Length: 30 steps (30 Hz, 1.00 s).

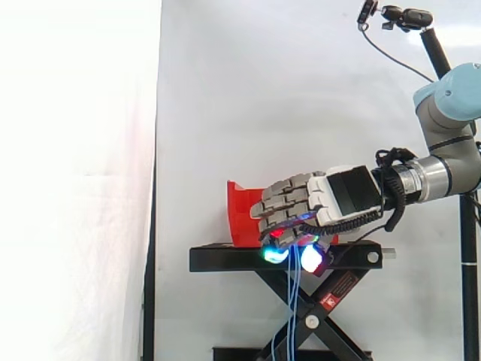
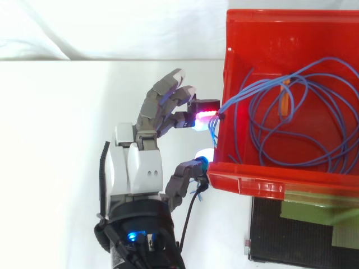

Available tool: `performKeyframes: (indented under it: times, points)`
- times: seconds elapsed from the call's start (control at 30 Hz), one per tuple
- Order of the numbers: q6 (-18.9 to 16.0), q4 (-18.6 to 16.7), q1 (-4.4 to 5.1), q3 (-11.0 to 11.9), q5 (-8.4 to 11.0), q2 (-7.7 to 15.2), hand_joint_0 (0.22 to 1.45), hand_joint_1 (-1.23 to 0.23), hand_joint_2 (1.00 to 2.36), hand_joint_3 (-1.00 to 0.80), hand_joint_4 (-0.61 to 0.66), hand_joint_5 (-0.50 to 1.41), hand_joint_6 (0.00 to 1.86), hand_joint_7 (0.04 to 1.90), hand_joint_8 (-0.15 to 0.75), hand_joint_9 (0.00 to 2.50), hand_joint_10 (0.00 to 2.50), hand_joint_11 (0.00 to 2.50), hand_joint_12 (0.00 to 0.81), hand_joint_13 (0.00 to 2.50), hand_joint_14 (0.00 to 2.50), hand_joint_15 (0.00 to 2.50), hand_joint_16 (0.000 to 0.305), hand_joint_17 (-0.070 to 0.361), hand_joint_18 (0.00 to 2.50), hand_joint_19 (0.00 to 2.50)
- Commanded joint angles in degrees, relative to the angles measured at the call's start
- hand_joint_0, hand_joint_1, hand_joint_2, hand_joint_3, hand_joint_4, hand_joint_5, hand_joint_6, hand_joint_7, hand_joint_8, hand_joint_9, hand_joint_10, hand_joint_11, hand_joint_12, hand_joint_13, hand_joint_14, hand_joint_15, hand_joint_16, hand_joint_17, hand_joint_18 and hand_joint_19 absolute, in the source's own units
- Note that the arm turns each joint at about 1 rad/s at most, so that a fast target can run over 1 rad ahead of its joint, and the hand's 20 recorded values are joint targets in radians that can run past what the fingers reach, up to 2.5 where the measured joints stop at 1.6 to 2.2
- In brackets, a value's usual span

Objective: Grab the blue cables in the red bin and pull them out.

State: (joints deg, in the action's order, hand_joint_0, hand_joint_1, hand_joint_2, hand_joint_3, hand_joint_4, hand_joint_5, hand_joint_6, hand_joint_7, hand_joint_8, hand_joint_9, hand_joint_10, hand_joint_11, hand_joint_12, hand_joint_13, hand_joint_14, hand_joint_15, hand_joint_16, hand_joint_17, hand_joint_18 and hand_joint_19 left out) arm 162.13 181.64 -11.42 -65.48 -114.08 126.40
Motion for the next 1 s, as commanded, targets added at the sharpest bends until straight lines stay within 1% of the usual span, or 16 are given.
performKeyframes:
  times: [0.0,0.23,0.73,0.97]
  points:
    - [1.1,0.1,-0.01,0.0,0.00,0.0,0.79,-0.96,1.00,-1.00,0.12,0.63,0.31,0.56,0.221,0.67,0.02,0.48,0.305,0.51,0.01,0.32,0.039,0.088,0.42,0.50]
    - [1.4,-0.1,-0.01,0.0,0.00,0.0,0.80,-0.96,1.00,-1.00,0.11,0.64,0.37,0.55,0.220,0.69,0.02,0.49,0.304,0.52,0.01,0.32,0.039,0.087,0.42,0.50]
    - [1.7,-0.7,-0.01,0.0,0.00,0.1,0.81,-0.96,1.00,-1.00,0.12,0.64,0.41,0.54,0.220,0.70,0.02,0.51,0.303,0.54,0.01,0.33,0.038,0.086,0.44,0.51]
    - [1.7,-0.6,0.08,0.0,0.35,0.0,0.81,-0.96,1.00,-1.00,0.12,0.64,0.51,0.50,0.221,0.71,0.02,0.52,0.300,0.55,0.01,0.34,0.038,0.086,0.45,0.52]
